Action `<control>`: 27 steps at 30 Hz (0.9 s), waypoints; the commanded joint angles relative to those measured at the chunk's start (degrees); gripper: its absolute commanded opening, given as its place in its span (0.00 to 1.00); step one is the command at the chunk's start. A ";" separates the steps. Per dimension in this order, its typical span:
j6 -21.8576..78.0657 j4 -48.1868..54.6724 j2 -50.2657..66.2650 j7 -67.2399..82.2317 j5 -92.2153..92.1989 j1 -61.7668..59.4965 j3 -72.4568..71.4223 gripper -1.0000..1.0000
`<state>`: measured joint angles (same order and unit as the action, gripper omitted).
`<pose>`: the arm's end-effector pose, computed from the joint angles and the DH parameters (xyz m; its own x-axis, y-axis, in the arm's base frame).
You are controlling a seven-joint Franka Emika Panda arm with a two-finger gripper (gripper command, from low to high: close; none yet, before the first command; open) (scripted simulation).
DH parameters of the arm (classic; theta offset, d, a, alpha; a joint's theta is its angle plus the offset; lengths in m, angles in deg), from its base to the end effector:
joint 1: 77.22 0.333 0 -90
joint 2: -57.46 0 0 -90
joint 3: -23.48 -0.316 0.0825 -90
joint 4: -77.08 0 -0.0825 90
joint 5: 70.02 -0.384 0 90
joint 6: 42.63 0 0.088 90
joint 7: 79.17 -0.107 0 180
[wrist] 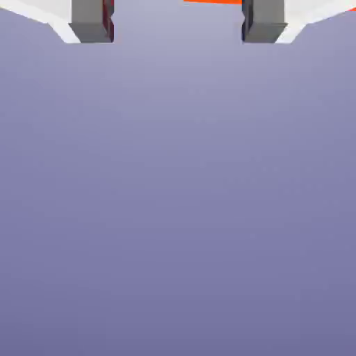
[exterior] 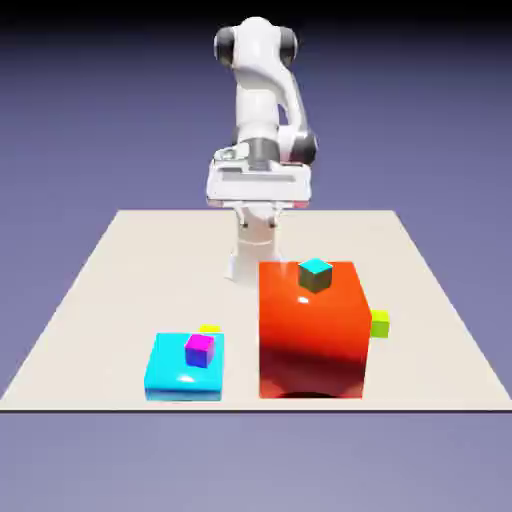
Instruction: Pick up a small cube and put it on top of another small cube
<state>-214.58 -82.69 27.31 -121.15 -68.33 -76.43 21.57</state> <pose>0.3976 0.0210 0.4463 0.5887 -0.6136 0.5262 -0.4472 -0.7895 -0.4204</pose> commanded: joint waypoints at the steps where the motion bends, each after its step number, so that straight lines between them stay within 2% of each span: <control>1: 2.13 1.79 2.08 1.49 2.33 -0.06 -1.67 0.50; 18: 38.39 32.30 37.36 26.93 41.99 -1.07 -30.06 0.50; 26: 34.61 18.00 45.81 7.34 24.18 11.38 -34.68 0.50; 27: 33.94 17.98 44.85 8.95 23.80 13.17 -34.08 0.50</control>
<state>-180.63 -64.70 72.16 -112.20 -44.53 -63.26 -12.51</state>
